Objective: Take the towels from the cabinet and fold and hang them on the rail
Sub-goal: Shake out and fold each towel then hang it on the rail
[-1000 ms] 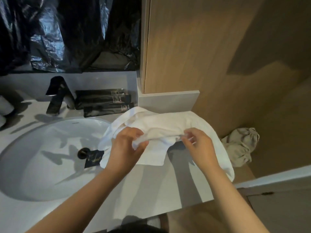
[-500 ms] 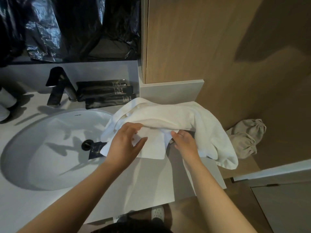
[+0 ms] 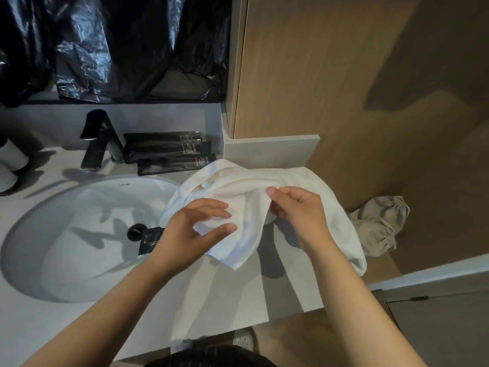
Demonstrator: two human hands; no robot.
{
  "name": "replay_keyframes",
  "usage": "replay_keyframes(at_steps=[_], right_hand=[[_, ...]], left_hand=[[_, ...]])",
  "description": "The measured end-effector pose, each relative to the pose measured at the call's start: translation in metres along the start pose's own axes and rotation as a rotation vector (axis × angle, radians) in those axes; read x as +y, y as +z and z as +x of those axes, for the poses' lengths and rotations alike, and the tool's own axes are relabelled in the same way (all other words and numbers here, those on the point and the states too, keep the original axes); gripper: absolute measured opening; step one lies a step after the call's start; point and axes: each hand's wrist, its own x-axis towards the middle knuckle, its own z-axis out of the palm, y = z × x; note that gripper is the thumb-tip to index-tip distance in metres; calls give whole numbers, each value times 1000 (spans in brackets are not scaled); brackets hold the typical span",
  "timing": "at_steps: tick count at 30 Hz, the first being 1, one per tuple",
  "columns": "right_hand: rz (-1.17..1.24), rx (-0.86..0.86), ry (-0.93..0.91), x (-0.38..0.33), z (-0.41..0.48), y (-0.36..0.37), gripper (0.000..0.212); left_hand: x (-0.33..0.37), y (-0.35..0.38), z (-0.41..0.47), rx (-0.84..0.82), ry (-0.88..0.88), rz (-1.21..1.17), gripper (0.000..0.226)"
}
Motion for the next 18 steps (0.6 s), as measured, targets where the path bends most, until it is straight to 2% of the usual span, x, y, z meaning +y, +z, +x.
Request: replay_keyframes(at_steps=[2,5,7,10,11,12,15,18], right_hand=[[3,55,-24,-10,1,7,14],[-37,129,-52,-19,0,16,14],[-48,146,-45,-23,-1,20,14],[-93,164,-26,-26,-2,23,14],[-94,177,-23,-26,-2,24,15],[-76,191,-20,-26,-2,24,15],[5,204,-25,-27,1,27,15],[31,207,-15,-30,1,28,14]], left_hand=[[8,-5,-4,-46,36,-17,46],[16,-9,-6,-107,57,90,61],[19,-9,-5,-90,67,156,52],[20,-10,-3,-49,97,117,13],[20,-10,-3,-54,94,96,9],[21,-11,-4,-69,80,86,11],[24,-10,-5,-111,37,115,34],[26,-5,0,-28,102,153,16]])
